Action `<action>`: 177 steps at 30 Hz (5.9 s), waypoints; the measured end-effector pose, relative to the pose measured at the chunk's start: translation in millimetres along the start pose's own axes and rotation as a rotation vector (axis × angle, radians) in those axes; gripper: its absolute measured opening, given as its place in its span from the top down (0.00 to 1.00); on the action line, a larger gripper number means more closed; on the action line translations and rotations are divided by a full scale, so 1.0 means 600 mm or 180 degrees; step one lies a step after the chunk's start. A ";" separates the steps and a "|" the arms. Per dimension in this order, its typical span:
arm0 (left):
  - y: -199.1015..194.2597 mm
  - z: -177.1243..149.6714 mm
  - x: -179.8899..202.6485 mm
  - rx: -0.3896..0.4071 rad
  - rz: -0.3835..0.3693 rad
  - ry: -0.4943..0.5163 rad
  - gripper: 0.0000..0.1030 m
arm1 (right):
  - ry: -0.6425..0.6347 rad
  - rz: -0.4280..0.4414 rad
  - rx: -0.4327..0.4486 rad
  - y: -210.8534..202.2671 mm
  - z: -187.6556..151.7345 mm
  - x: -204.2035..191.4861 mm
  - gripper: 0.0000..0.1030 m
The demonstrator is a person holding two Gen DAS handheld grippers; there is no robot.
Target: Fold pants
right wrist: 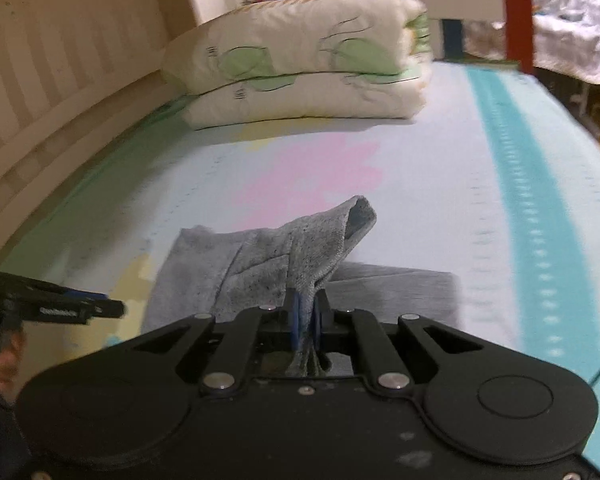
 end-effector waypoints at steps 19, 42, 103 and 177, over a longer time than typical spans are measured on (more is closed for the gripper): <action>0.062 0.022 0.156 -0.0089 -0.0334 0.0483 0.50 | 0.0291 -0.0535 -0.0486 0.077 -0.093 0.151 0.93; 0.055 -0.004 0.112 0.0246 0.0174 0.0594 0.31 | -0.0020 -0.0905 -0.0134 0.049 -0.083 0.145 0.63; 0.044 0.067 -0.078 0.0624 0.0292 -0.0121 0.90 | -0.0019 0.0049 -0.0007 0.158 0.040 -0.006 0.88; -0.059 -0.073 -0.008 0.0236 0.0818 -0.0641 0.39 | -0.0200 -0.0053 0.0288 -0.020 -0.052 -0.190 0.63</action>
Point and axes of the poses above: each gripper's, at about its wrist camera, not at the fingertips, and y roughly the way its jaws point, x to its right, z to its top, the point moved 10 cm from there along y, roughly the way its jaws point, and after that the axes turned 5 degrees about y, right-handed, at the moved point
